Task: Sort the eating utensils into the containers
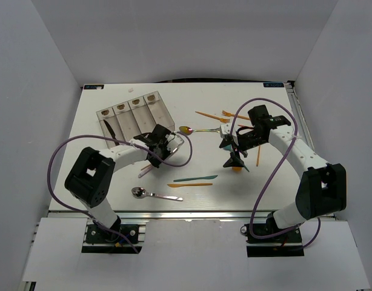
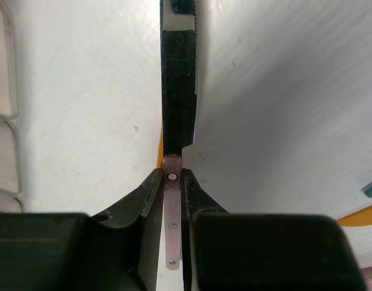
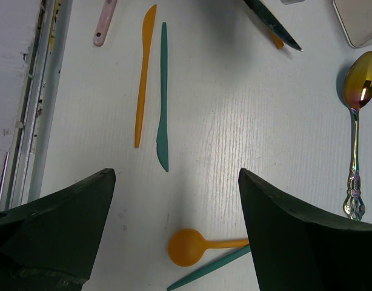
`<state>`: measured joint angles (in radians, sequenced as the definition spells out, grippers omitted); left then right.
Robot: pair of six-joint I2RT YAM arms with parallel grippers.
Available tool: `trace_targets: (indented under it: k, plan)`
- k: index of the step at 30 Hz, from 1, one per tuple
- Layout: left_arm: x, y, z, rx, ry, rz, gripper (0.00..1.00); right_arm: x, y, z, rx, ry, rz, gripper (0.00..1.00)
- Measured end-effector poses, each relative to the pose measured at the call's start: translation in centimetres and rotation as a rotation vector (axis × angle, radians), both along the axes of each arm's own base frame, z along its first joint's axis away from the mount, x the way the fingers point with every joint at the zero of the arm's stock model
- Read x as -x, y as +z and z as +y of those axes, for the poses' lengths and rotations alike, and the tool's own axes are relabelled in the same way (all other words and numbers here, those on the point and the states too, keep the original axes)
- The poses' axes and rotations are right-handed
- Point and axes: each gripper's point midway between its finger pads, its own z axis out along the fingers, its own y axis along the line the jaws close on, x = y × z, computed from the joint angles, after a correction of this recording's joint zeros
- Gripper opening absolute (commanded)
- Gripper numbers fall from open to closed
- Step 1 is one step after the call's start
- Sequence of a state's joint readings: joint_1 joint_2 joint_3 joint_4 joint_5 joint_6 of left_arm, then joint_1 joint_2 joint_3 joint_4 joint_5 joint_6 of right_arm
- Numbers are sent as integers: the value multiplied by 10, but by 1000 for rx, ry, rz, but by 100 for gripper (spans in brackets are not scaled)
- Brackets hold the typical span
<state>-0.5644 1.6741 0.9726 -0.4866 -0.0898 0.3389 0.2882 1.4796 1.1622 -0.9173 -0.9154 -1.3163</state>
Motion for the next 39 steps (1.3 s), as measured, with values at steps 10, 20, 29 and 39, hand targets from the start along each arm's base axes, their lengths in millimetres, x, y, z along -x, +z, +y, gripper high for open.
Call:
trace_targets:
  k: [10, 20, 29, 39]
  plan:
    - [-19, 55, -25, 172, 50, -94, 0, 0, 0, 0, -1, 0, 1, 89]
    - [-50, 124, 46, 539, 482, -192, 0, 1, -3, -1, -3, -6, 10, 89]
    - [-93, 131, 127, 543, 904, -282, 0, -3, -2, 0, -11, -12, -1, 89]
    - [-132, 113, 186, 465, 1169, -329, 0, 4, -9, -2, -5, -19, 23, 89]
